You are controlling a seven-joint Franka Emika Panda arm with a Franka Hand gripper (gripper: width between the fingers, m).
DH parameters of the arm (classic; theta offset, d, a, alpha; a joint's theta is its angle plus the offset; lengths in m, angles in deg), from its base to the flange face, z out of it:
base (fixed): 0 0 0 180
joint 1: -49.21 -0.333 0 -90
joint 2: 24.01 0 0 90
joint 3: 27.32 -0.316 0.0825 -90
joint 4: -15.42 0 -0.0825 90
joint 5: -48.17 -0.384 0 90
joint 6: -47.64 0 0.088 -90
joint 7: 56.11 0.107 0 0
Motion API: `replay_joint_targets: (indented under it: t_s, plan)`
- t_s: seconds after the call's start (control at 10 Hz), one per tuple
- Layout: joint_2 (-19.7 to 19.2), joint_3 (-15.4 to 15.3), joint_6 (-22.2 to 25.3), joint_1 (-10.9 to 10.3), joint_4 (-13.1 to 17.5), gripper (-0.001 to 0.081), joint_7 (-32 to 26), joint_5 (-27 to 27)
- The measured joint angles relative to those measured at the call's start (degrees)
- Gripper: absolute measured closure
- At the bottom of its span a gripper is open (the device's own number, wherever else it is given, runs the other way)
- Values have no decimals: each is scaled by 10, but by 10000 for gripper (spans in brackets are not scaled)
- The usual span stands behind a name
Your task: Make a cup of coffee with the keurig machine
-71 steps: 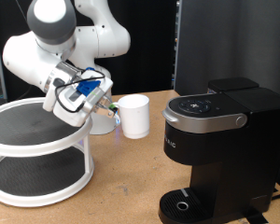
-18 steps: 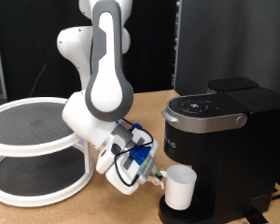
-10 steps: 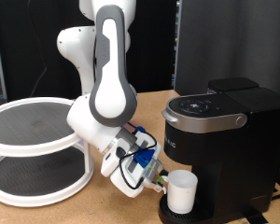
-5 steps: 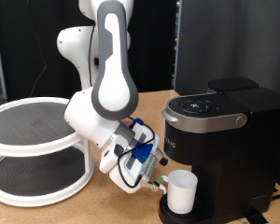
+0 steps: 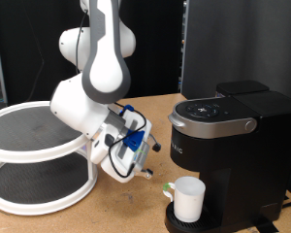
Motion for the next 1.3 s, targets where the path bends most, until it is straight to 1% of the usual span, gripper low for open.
replay_joint_targets:
  t_s: [0.2,0.3,0.5,0.6,0.8,1.1,1.2,1.3]
  plan:
    - [36,18,31,17,-19,-1,22,45]
    - [57,24,43,24,-31,-1,32,59]
    - [52,25,43,24,-31,-1,29,62]
    - [53,28,60,26,-31,-1,29,70]
    - [72,44,129,39,-30,-1,37,94]
    - [118,64,225,55,-27,-1,81,110]
    - [133,69,246,58,-24,-1,102,115]
    - [148,72,254,60,-26,-1,119,122]
